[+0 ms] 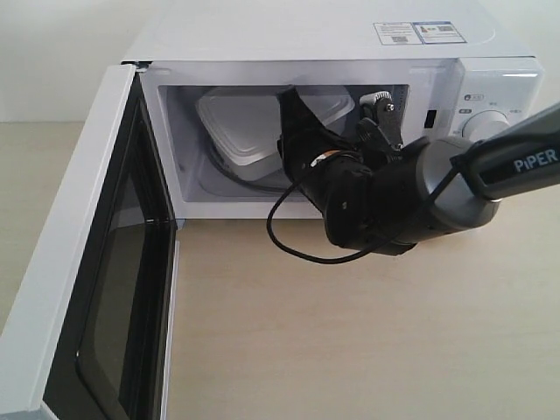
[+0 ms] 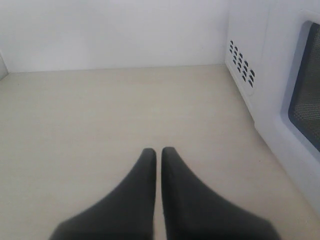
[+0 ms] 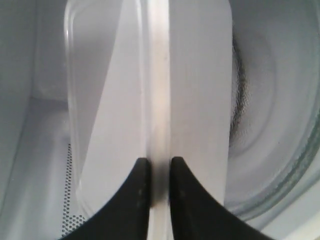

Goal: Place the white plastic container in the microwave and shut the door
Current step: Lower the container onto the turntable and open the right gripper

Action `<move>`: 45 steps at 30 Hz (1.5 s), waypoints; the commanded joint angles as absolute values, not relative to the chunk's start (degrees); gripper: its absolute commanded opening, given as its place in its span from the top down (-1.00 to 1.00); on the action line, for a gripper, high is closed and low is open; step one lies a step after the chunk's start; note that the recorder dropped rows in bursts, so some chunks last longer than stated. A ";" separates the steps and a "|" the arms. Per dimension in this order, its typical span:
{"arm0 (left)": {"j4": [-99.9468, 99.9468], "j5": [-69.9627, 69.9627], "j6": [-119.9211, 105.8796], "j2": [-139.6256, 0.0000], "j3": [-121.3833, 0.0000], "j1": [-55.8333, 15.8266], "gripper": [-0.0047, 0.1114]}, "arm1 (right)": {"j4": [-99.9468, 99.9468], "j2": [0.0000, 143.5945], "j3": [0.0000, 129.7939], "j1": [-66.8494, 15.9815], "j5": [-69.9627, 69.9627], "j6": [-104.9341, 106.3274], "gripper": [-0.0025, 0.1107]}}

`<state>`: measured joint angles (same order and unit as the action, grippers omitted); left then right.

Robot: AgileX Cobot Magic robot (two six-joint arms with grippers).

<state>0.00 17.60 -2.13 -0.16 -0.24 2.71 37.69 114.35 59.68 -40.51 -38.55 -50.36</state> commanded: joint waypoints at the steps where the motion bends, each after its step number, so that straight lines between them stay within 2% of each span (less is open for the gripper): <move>1: 0.37 17.62 -1.77 0.00 0.00 2.80 0.84 | 38.21 113.99 60.08 -39.83 -40.03 -50.86 0.68; 6: 0.37 17.62 -1.77 0.00 0.00 2.80 0.84 | 41.28 113.99 60.08 -39.83 -39.39 -50.61 0.08; 8: 0.37 17.62 -1.77 0.00 0.00 2.80 0.84 | 41.80 113.99 60.08 -39.83 -39.25 -50.45 0.04; 17: 0.37 17.62 -1.77 0.00 0.00 2.80 0.84 | 41.31 112.85 59.97 -39.83 -34.12 -49.96 0.20; 25: 0.37 17.62 -1.77 0.00 0.00 2.80 0.84 | 40.99 106.58 53.30 -39.83 -33.15 -46.15 0.20; 31: 0.37 17.62 -1.77 0.00 0.00 2.80 0.84 | 29.38 101.26 48.72 -39.83 -27.31 -39.28 0.22; 33: 0.37 17.62 -1.77 0.00 0.00 2.80 0.84 | 22.02 100.97 48.63 -39.83 -23.33 -38.60 0.43; 36: 0.37 17.62 -1.77 0.00 0.00 2.80 0.84 | 6.90 100.97 48.63 -39.83 -18.81 -36.66 0.96; 39: 0.37 17.62 -1.77 0.00 0.00 2.80 0.84 | 0.64 101.38 48.63 -39.83 -17.93 -32.68 0.96; 45: 0.37 17.62 -1.77 0.00 0.00 2.80 0.84 | 0.64 104.28 48.73 -39.83 -21.26 -16.83 0.96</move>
